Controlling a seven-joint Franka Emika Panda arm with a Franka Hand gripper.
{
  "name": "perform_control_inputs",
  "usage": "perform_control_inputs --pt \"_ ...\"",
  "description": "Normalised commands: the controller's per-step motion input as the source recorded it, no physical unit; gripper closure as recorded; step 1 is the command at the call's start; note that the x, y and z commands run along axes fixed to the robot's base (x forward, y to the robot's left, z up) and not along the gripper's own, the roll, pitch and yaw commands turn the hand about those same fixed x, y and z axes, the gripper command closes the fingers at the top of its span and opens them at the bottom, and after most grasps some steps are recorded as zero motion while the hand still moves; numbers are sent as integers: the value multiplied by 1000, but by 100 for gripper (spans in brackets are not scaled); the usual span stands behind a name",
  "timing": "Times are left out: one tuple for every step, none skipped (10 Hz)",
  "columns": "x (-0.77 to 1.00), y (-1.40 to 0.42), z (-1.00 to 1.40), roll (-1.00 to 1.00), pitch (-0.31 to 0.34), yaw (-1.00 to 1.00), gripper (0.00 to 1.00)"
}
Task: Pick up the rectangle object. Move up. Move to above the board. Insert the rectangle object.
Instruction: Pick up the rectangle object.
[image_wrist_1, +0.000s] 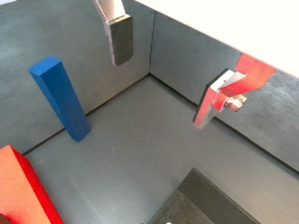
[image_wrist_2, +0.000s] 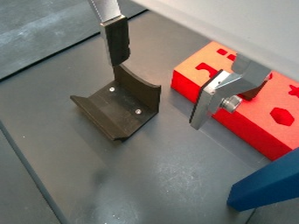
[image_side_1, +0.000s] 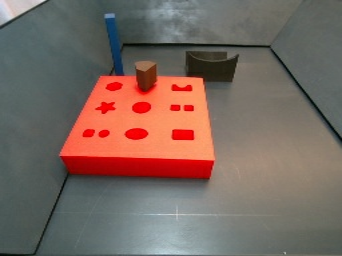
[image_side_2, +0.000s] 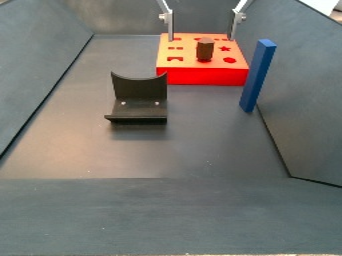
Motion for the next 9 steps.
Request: perform_control_inputs --pt "-423 -114 -149 0 -116 446 0" --pt "-634 -303 -243 76 -106 603 0" --pt "-754 -309 -143 107 -139 409 0" --pt "-829 -294 -74 96 -133 334 0" --pt "-877 -289 0 74 -153 249 0" --pt "-917 -237 0 56 -164 157 0" --pt "-840 -211 0 0 -184 0 0" --pt "-803 -209 0 3 -180 0 0" --pt "-789 -189 -11 1 -183 0 0"
